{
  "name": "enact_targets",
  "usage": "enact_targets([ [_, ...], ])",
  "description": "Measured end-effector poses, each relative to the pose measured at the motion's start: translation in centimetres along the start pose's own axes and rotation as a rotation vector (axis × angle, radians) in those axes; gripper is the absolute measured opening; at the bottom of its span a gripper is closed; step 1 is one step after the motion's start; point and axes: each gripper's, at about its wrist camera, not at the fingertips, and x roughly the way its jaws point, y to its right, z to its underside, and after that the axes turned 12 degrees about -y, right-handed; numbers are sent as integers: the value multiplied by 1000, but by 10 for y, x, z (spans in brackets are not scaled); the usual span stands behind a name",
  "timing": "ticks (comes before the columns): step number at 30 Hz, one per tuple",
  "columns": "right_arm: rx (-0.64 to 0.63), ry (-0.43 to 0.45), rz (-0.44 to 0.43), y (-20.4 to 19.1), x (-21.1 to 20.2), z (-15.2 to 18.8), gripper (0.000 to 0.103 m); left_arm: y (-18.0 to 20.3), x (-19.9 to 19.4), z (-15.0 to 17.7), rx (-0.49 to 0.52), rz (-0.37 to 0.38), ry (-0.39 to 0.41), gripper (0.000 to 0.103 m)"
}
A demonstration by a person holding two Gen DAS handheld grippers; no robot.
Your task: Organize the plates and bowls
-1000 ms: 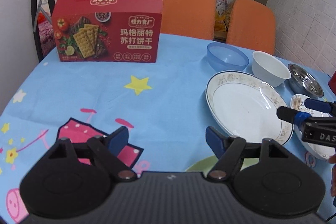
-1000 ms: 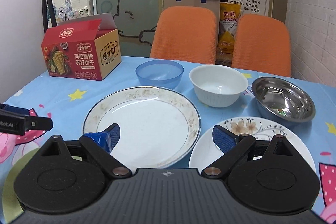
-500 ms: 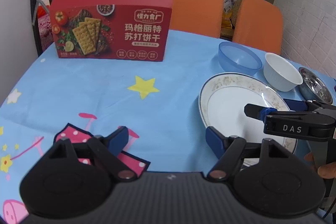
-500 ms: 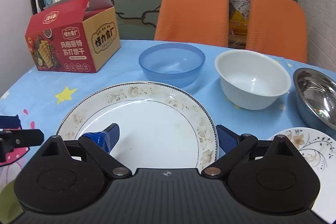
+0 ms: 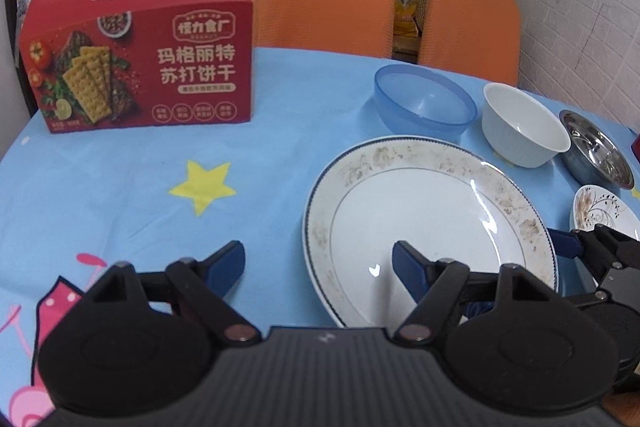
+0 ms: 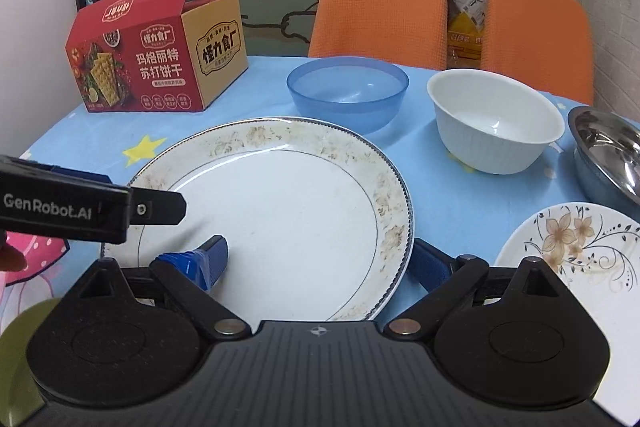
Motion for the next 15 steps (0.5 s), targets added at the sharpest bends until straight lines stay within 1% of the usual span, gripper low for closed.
enact_targets([
  [6,-19,32,-15,0,1,4,85,2,16,-7,18,-1,-29,75],
  [9,-29,54,-13,-1,1,7,85,4,18,-8,31,-2,-22,75],
  [15,-33,54,-18,-1,1,7,86,6,20,-9,39,1,-13,76],
])
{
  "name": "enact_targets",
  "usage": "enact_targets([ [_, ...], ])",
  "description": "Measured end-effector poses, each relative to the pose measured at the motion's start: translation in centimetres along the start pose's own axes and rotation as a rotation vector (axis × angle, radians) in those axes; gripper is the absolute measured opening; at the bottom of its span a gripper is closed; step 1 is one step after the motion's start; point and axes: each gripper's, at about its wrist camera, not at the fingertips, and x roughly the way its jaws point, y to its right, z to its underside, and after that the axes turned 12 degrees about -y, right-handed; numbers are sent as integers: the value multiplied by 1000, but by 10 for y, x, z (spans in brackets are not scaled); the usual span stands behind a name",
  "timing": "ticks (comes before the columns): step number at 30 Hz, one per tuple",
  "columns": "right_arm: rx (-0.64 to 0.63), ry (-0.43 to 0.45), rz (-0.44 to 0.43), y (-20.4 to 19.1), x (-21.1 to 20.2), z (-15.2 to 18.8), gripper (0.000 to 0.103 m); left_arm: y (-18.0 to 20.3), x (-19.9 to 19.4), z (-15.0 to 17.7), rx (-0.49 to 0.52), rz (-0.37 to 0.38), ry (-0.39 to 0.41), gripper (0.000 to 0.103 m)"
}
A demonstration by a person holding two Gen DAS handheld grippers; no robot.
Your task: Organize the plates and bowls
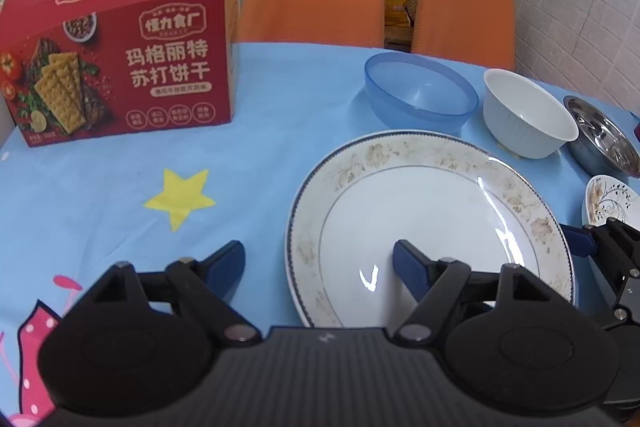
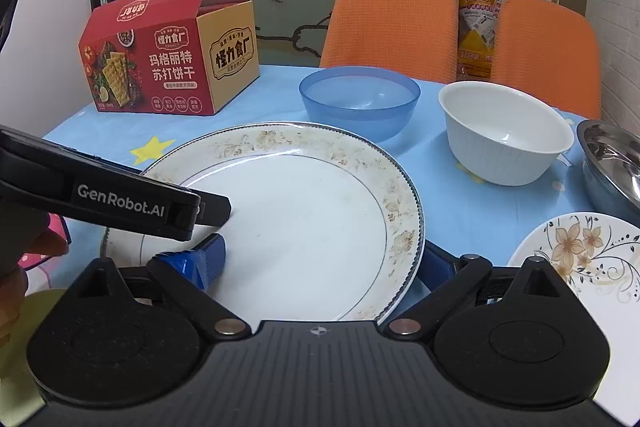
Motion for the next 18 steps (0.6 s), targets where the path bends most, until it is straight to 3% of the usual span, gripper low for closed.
enact_targets([
  [5,-4,-1,-4,0,0,0,87,2,2,-1,5,-15,0,81],
  [18,-14,-6,-21,-2,0,0,88,4,2,2,7,-17,9,82],
])
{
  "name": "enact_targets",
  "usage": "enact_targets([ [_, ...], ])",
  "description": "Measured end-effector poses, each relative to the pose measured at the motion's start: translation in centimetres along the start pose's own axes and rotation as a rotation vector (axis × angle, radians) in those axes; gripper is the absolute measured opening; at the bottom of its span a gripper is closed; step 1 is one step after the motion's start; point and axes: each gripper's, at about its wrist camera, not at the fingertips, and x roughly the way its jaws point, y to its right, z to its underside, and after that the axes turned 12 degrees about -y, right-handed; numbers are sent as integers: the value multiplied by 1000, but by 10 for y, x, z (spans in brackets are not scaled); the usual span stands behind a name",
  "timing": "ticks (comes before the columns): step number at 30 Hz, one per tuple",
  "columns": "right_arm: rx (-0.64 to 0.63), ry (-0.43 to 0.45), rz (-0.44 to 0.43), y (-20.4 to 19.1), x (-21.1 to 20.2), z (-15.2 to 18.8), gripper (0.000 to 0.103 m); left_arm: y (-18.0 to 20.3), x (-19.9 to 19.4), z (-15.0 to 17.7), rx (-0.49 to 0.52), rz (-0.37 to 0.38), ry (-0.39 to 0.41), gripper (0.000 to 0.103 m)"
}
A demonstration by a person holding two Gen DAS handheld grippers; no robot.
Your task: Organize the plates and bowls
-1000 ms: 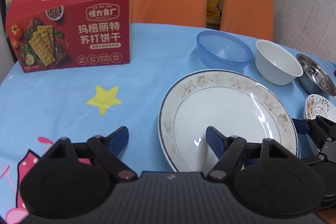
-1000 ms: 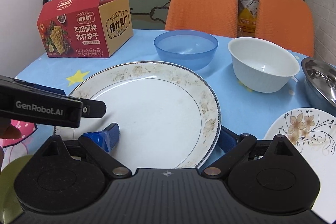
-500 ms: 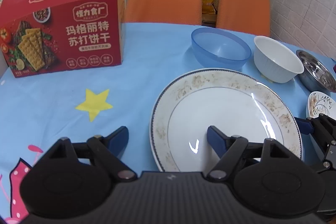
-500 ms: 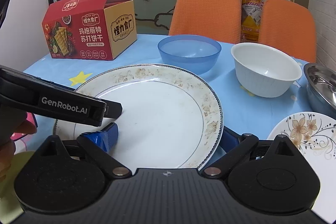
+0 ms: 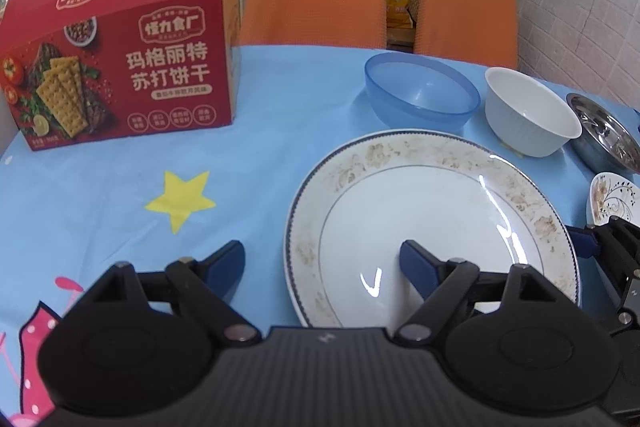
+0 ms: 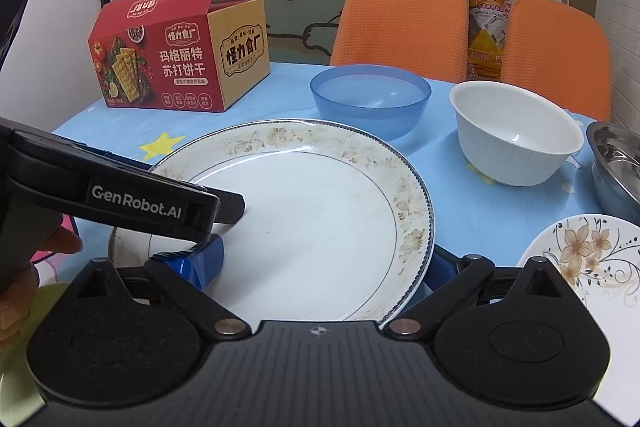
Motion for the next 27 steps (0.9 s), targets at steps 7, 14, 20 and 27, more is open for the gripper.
enact_targets([
  [7,31,-10,9,-1,1,-3,86,12,-3,-4,29,14,-7,62],
  [14,11,47,47,-9,-20,-8,86,13,-29,-12,15,27,46,55],
  [20,25,80,33,-14,-47,-7,86,17,-62,-1,28,31,78,54],
  [27,33,80,15,-43,-92,27,87,17,-104,50,35,35,87,52],
])
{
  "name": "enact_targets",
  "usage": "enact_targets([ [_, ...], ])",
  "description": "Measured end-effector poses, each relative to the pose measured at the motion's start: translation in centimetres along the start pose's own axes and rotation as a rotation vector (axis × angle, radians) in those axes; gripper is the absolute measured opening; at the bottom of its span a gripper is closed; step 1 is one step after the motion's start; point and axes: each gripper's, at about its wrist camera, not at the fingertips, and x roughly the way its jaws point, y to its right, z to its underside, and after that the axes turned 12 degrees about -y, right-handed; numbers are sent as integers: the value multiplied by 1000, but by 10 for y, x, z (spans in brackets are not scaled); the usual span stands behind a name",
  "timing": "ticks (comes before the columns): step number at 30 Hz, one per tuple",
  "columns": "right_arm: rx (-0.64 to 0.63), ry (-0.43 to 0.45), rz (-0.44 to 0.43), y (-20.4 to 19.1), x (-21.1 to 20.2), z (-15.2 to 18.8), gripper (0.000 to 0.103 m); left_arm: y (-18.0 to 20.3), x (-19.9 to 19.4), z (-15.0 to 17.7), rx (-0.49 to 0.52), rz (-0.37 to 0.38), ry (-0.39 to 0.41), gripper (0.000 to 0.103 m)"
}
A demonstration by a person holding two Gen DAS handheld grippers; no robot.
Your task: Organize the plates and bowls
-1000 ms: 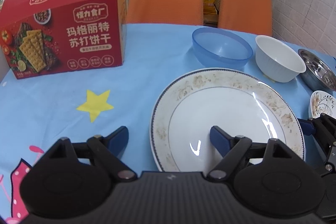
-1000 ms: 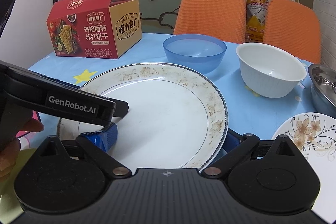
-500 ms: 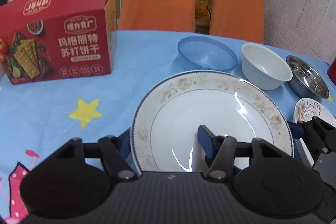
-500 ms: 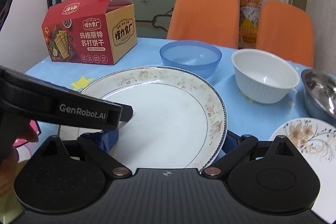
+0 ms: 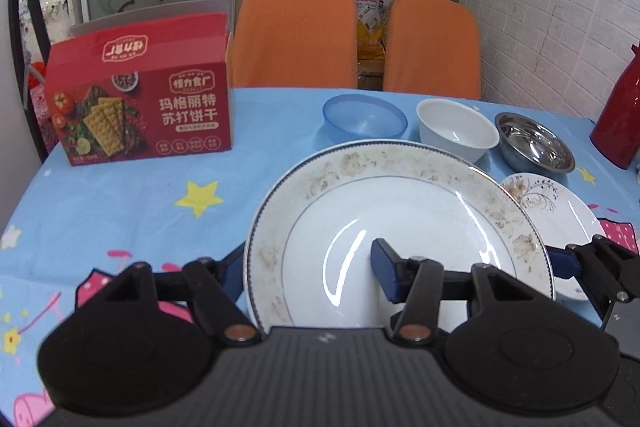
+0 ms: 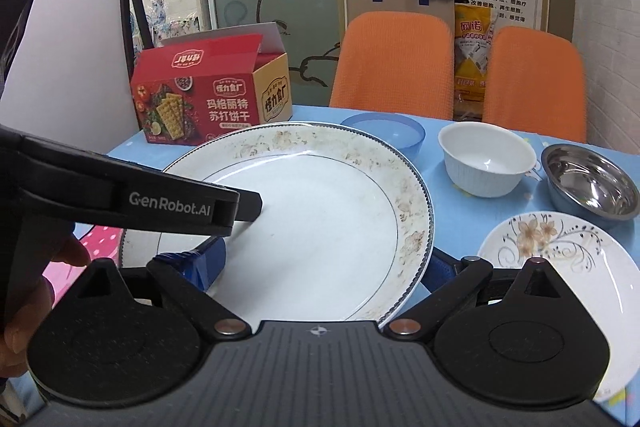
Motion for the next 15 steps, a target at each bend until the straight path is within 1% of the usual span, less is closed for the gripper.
enact_targets([
  [5,13,-39,-25,-24,-25,38,87,2,-22,47,-11,-43,-15,50],
  [9,13,-81,-50,-38,-29,60,87,-2,-28,75,-20,-58,-50,49],
  [12,20,-102,-64,-42,-25,68,87,-6,-22,83,-28,-56,-75,49],
  [15,26,-114,-66,-41,-19,72,87,-7,-16,85,-27,-58,-84,51],
])
